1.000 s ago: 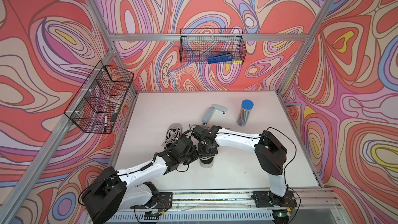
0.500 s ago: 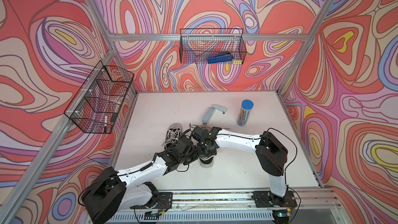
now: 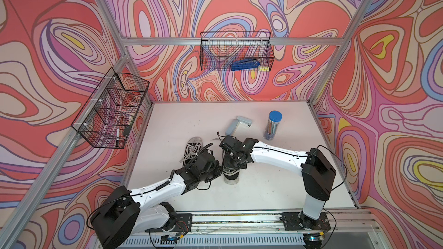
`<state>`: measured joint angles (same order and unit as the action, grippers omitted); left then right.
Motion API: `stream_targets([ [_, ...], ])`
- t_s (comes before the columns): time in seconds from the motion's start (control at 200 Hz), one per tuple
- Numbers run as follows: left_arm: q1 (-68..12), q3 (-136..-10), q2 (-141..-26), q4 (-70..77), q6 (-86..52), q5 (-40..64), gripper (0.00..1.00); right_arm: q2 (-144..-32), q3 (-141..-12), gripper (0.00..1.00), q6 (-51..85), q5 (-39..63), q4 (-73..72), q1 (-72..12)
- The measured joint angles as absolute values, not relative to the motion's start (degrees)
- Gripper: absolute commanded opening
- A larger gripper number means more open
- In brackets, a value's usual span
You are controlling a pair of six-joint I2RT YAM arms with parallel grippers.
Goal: Remove the insole from the shoe
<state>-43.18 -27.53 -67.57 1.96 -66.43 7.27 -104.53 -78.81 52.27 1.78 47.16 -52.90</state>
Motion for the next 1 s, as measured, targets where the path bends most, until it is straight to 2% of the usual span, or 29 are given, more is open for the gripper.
stream_targets([
  [0.426,-44.1,-33.1,-67.9,-3.9,-57.2,3.1,0.0,-100.7,-74.2,0.0,54.0,12.8,40.7,-45.7],
  [1.002,-45.1,-34.1,-71.0,-8.1,-46.5,-0.8,0.0,-104.8,-73.5,0.0,55.7,19.6,34.7,-44.1],
])
